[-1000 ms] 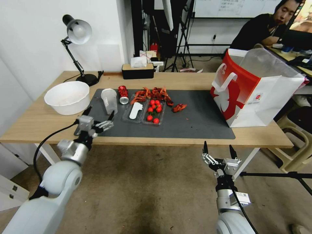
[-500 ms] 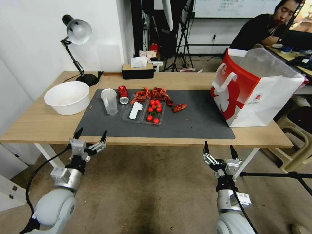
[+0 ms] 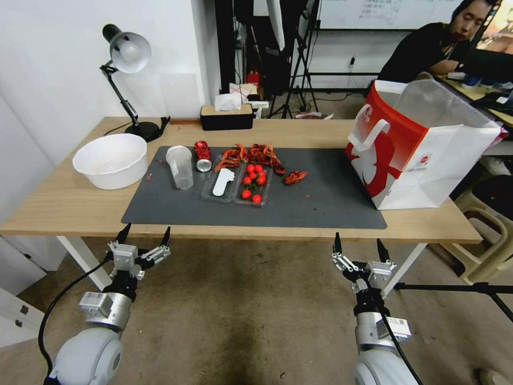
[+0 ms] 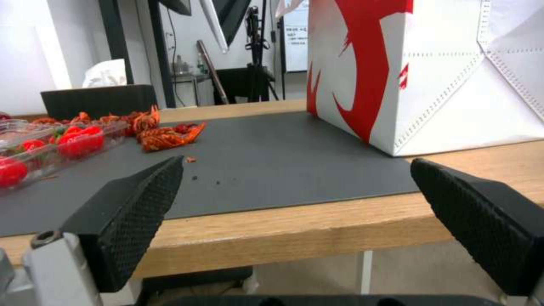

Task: Pick up the trash from the table and place it into the takeout bag.

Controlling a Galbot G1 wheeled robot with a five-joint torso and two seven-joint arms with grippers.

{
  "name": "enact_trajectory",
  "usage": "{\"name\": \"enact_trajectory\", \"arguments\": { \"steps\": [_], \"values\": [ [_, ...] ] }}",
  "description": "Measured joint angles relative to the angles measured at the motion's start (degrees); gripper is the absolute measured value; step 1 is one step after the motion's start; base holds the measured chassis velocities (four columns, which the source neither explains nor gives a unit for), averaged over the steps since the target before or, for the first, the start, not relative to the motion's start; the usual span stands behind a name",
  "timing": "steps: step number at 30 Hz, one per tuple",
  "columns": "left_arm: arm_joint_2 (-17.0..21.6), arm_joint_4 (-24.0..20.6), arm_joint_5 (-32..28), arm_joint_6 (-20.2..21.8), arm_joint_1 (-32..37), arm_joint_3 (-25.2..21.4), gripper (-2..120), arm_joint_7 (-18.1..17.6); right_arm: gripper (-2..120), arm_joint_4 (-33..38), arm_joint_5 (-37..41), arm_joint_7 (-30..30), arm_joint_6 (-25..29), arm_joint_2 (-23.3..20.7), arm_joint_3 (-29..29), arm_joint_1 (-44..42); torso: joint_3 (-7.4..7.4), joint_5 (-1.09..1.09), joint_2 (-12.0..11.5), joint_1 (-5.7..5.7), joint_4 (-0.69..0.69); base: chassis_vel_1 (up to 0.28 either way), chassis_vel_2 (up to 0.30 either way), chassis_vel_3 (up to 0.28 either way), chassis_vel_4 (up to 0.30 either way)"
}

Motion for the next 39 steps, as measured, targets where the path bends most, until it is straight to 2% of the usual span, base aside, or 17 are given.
{"name": "enact_trajectory", "arguments": {
  "steps": [4, 9, 19, 30, 33, 34, 36, 39],
  "values": [
    [-0.16, 0.00, 0.03, 0.13, -0.59, 0.28, 100, -0.01, 100, -0.15, 0.00, 0.01, 0.04, 0.00, -0.03, 0.05, 0.00, 0.00, 0.00, 0.00, 0.00, 0.000, 0.000, 0.000, 0.000],
    [-0.26, -0.05, -0.01, 2.30, -3.62, 1.91, 100, -0.38, 100, -0.37, -0.01, 0.01, 0.06, 0.03, -0.04, 0.20, 0.00, 0.00, 0.00, 0.01, 0.00, 0.000, 0.000, 0.000, 0.000],
    [-0.72, 0.41, -1.55, 9.03, -12.40, 7.58, 100, -2.50, 100, -0.60, -0.14, 0.01, -0.04, 0.43, -0.10, 0.45, 0.01, 0.00, 0.00, 0.00, -0.01, 0.000, 0.000, 0.000, 0.000],
    [2.64, 5.46, -8.23, 16.90, -25.09, 12.91, 100, -6.29, 100, -0.65, -0.50, 0.00, -0.51, 0.71, -0.57, 0.61, 0.01, 0.00, -0.01, 0.01, 0.01, 0.000, 0.000, 0.000, 0.000],
    [3.20, 7.86, -11.65, 20.88, -29.93, 15.51, 100, -8.95, 100, -0.61, -0.62, -0.01, -0.67, 0.78, -0.62, 0.67, 0.01, -0.01, -0.01, 0.01, 0.00, 0.000, 0.000, 0.000, 0.000],
    [3.20, 7.86, -11.65, 20.88, -29.93, 15.51, 100, -8.95, 100, -0.61, -0.62, -0.01, -0.67, 0.78, -0.62, 0.67, 0.01, -0.01, -0.01, 0.01, 0.00, 0.000, 0.000, 0.000, 0.000],
    [3.11, 9.54, -14.24, 24.18, -33.72, 17.14, 100, -11.37, 100, -0.52, -0.69, -0.01, -0.70, 0.92, -0.62, 0.68, 0.01, 0.00, -0.01, 0.01, -0.02, 0.000, 0.000, 0.000, 0.000],
    [2.88, 11.67, -14.72, 26.42, -36.67, 18.19, 100, -12.73, 100, -0.49, -0.72, -0.01, -0.71, 0.97, -0.56, 0.61, 0.01, 0.00, -0.01, 0.01, 0.00, 0.000, 0.000, 0.000, 0.000]
  ]
}}
